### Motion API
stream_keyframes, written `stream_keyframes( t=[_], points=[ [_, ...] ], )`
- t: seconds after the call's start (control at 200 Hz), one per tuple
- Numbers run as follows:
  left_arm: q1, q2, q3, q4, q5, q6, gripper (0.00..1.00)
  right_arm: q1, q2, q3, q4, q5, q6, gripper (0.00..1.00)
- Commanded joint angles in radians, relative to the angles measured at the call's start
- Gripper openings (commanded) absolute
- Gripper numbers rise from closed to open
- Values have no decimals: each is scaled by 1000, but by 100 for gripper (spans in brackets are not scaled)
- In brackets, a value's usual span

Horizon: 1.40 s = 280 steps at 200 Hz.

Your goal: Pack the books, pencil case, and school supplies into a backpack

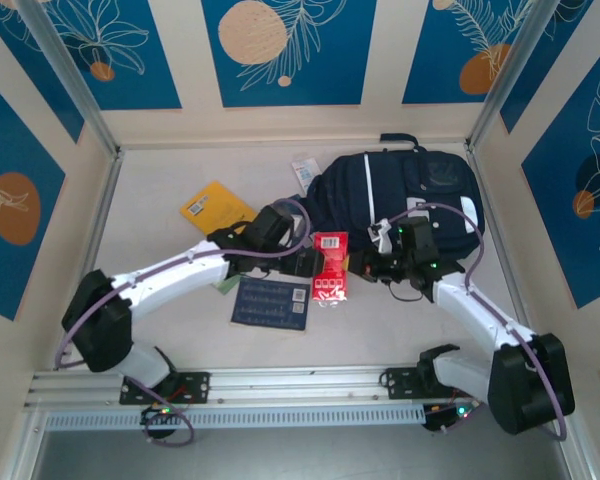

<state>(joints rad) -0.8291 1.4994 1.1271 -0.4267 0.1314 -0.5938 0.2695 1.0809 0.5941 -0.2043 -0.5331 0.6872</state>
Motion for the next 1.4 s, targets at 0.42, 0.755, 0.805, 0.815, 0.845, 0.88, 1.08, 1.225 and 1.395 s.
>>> stream_keyframes(
  t=[0.42,0.755,0.805,0.815,0.845,0.88,1.08,1.225,1.395],
  points=[
    [28,-116,-49,166,341,3,78,-18,-149,-95,290,-296,205,0],
    [28,-123,-77,267,444,-24,34,-17,-173,-82,254,-264,187,0],
    [28,-124,-75,269,444,-25,29,-17,-175,-74,237,-251,178,0],
    [29,-124,-76,268,443,-24,28,-16,-175,-73,232,-248,175,0],
    [29,-128,-74,266,442,-23,25,-17,-177,-67,217,-238,167,0],
    [30,-131,-73,262,440,-18,21,-16,-177,-59,197,-221,155,0],
    [79,-169,-31,130,409,55,0,-16,-168,83,-66,10,-21,32],
    [144,-226,5,-2,334,97,0,-31,-65,260,-253,292,-86,42],
    [191,-291,19,-79,235,133,0,-71,142,423,-323,473,-133,43]
  ],
)
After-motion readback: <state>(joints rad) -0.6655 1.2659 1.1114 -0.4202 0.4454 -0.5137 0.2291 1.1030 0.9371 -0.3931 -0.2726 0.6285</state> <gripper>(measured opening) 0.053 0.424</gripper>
